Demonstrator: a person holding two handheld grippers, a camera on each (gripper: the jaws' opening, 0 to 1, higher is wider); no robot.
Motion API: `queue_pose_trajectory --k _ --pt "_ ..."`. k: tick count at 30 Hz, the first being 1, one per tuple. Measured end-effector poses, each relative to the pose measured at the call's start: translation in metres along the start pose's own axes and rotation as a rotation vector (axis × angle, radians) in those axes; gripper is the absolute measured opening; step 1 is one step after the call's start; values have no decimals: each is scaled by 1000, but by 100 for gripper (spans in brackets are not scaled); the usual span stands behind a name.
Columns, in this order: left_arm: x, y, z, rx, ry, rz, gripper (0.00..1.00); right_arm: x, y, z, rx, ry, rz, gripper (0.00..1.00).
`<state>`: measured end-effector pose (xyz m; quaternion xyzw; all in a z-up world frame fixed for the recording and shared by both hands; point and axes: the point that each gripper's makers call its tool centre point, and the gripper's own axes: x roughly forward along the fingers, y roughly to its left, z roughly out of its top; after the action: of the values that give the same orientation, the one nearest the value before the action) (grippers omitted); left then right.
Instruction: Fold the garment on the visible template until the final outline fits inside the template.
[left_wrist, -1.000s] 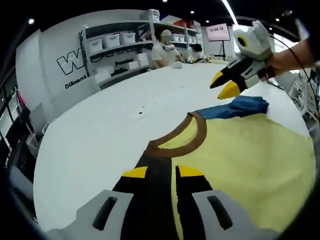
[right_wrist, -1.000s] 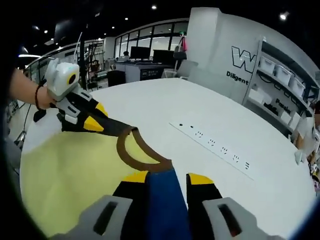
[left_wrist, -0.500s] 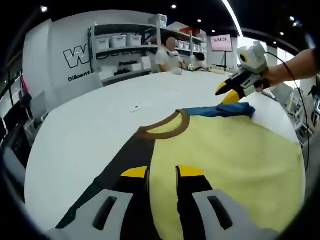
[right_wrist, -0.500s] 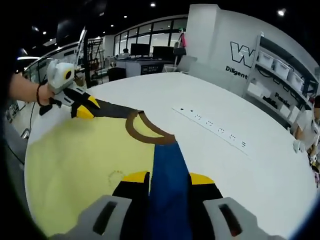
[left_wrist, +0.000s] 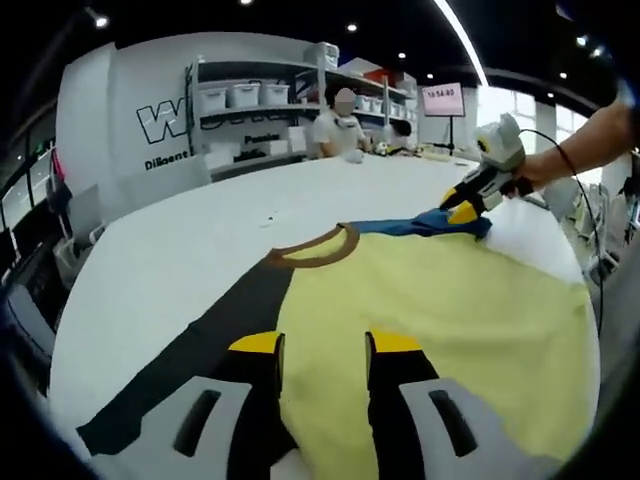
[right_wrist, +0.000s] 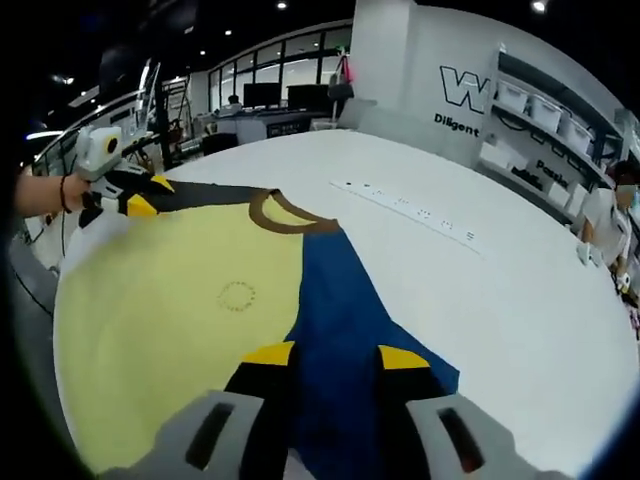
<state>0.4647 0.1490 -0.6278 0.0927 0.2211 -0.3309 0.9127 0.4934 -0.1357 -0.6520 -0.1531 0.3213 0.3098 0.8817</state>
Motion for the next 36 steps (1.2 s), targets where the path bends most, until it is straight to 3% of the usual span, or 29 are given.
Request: queue_pose_trajectory --k 5,7,11,14,16,20,21,22,25,29,30,32,36 --pt "-14 -9 -6 -13 -1 6 28 0 5 -9 -9 21 -3 22" --pt "-23 -14 -10 -42 -2 11 27 1 3 -20 -56 66 -28 20" --pt "-40 -23 -10 -58 -8 13 27 3 4 -18 -47 39 -46 17" --pt "-51 -27 -8 -78 -14 31 27 5 5 -19 -79 45 -69 3" --pt "-56 -30 -9 -97 -17 49 27 4 5 -18 -134 53 -109 0" --pt "-63 -38 -10 -119 -33 52 26 1 6 -18 -65 44 -121 0" --pt "-66 -50 -2 -126 -86 6 27 1 6 -17 -37 33 -115 0" --pt "-69 -52 -3 -143 -95 5 27 -2 3 -13 25 -5 -122 0" --pt "-77 -60 -12 -129 -68 3 28 -10 -5 -3 99 -74 -139 0" --pt "-82 -68 -19 -175 -65 -21 29 -24 -16 10 202 -143 -156 0" --pt "-81 -70 -25 -143 -22 -26 29 -32 -24 19 251 -189 -167 0" --pt "-80 -71 -25 -91 -15 -19 28 -41 -32 29 304 -237 -173 0" --pt "-77 -83 -27 -73 5 -57 30 -54 -41 47 311 -276 -176 0"
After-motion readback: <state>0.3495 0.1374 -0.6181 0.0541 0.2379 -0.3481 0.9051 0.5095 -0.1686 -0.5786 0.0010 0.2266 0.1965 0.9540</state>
